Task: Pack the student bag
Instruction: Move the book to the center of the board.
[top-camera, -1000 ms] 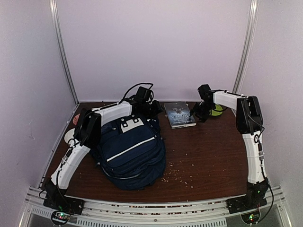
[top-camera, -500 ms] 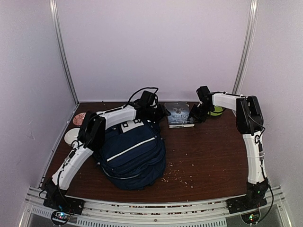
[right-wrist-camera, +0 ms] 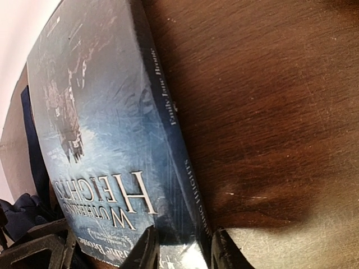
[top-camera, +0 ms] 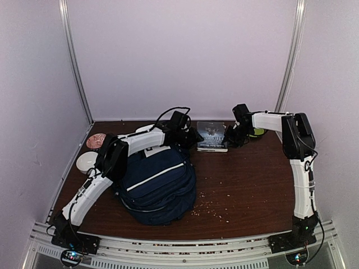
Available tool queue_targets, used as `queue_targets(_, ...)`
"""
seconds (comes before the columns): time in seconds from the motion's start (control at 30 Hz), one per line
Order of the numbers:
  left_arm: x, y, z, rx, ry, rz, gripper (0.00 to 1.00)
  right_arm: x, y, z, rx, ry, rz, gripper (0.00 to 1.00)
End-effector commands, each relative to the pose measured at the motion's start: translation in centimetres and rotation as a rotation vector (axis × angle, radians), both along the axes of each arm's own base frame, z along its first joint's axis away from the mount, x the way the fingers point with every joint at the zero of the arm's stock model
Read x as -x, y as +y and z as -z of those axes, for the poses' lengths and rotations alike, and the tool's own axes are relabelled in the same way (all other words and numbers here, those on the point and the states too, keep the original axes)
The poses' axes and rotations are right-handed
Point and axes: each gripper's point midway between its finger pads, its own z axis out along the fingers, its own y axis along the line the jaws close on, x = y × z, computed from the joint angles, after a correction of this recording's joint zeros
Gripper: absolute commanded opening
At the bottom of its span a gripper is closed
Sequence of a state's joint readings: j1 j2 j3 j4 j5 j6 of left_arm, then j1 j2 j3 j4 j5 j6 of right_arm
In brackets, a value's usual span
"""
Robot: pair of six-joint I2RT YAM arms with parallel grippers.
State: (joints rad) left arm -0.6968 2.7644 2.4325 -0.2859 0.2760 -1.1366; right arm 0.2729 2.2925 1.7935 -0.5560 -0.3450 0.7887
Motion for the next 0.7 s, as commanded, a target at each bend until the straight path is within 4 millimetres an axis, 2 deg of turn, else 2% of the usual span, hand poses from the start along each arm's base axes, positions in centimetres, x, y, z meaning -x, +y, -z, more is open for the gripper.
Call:
queue_targets(0.0,0.3,0.0,3.3,-0.018,0.050,0.000,0.66,3.0,1.4,1.8,0.003,0.095,-0.047,0.29)
queue_targets(0.1,0.9,-0.9,3.1,0.022,0.060,0.033,0.49,3.3,1.6,1.9,-0.003,0.097,-0.053,0.25)
queue_targets(0.27,2.2,-2.6,1.2,0.068,0.039,0.092,0.21,4.3,1.8,2.1,-0.011,0.096,-0.056,0.17)
queue_targets(0.4,3.5,-2.7,0.7,0.079,0.047,0.126,0.00,5.8,2.1,1.9,-0.020,0.095,-0.064,0.13)
queue_targets(0.57,6.3,-3.0,0.0,0.065,0.056,0.195,0.00,8.5,2.4,1.7,-0.033,0.094,-0.079,0.12)
queue_targets(0.67,9.2,-3.3,0.0,0.049,0.060,0.257,0.00,10.8,2.4,1.9,-0.038,0.089,-0.085,0.12)
